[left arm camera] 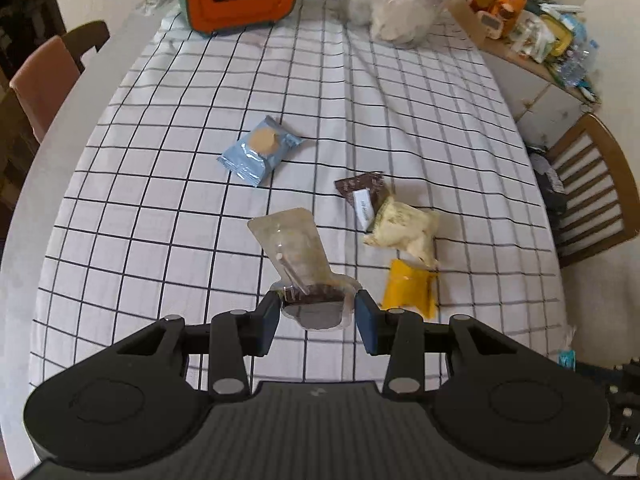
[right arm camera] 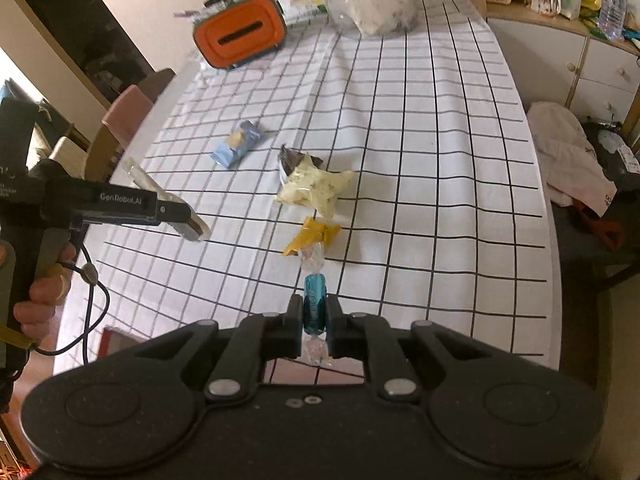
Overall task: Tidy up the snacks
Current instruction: 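Carry the cup and candy stick into the white box and open both tools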
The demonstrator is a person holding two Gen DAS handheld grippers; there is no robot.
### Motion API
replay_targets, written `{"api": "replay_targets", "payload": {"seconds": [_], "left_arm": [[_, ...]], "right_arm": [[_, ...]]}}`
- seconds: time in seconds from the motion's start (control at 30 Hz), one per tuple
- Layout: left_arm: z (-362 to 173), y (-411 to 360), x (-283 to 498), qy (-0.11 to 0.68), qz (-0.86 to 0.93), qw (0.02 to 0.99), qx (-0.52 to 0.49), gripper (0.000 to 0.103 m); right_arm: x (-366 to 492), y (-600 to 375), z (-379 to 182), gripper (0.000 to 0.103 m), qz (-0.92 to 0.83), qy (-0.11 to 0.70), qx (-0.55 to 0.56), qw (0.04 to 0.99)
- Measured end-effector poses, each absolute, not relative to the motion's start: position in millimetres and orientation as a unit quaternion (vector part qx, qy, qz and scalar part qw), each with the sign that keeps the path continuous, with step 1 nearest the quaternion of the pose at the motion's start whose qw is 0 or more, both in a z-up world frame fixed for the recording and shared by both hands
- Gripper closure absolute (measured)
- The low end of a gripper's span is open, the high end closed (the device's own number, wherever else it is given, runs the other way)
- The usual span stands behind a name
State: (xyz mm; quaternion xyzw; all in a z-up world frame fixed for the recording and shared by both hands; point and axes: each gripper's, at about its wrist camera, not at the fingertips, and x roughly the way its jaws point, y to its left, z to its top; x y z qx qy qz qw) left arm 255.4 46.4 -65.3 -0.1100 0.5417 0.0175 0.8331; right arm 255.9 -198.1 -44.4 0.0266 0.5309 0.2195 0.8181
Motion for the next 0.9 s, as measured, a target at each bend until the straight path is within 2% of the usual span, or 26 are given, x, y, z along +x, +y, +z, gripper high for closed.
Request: {"api": "replay_targets", "payload": {"seconds": [0.43,0.9], "left_arm": [[-19.5,19.2,184.4,0.526,-0.022,0.846,-0.083,0.063],[-34.7,-9.8,110.4,0.557,-0.055,0.828,-0.041,0.063]], "right_arm": [[209.7,-214.2,-18.2,0.092,0.253,0.504,0.036,0.825],[155.2,-200.5,-43.5,0.092,0.288,0.53,0.016,0.798]]}}
